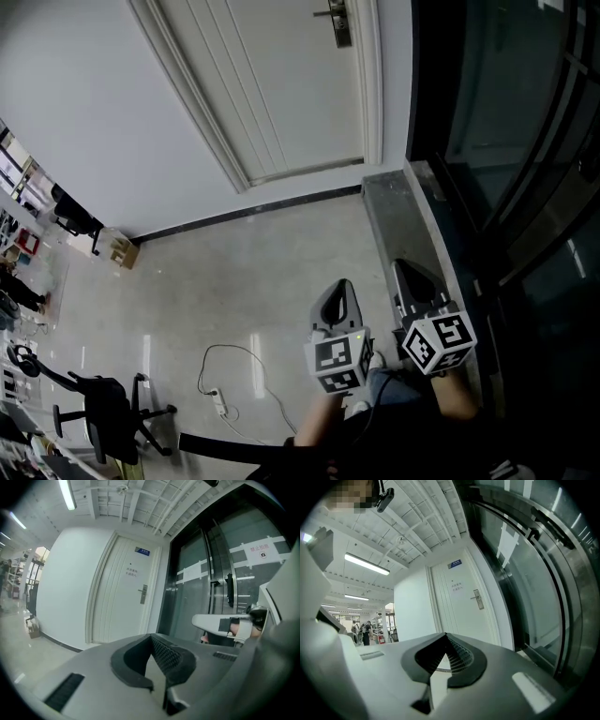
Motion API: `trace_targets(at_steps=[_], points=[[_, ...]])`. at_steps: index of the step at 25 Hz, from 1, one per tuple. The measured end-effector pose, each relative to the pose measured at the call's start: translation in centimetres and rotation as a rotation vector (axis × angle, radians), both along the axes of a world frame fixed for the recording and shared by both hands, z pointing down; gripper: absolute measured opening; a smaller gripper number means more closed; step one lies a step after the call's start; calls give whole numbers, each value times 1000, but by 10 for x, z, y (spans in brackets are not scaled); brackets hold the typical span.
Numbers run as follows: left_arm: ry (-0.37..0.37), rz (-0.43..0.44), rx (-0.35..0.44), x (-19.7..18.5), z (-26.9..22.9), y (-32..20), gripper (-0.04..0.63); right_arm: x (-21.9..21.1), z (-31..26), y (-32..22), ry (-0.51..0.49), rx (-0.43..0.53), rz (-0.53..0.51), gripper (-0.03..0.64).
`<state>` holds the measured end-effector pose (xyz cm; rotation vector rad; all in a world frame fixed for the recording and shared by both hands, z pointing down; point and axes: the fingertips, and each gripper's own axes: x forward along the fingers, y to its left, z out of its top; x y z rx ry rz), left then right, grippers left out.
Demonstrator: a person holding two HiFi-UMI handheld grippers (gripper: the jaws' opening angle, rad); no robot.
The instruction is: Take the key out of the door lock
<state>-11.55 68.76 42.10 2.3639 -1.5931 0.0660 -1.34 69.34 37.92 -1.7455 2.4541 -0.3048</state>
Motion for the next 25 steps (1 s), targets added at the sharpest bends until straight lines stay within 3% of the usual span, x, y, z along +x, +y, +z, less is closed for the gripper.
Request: trace_targets(at_steps=[13, 18, 25], points=[[17, -36, 3, 45, -13, -109, 0, 33, -11, -111, 52, 24, -73, 2], [26, -25, -6, 55, -10, -131, 0, 52, -9, -140, 77, 28, -10, 2], [18, -51, -9, 39, -5, -182, 0, 51, -6, -191, 68, 27, 13, 2]])
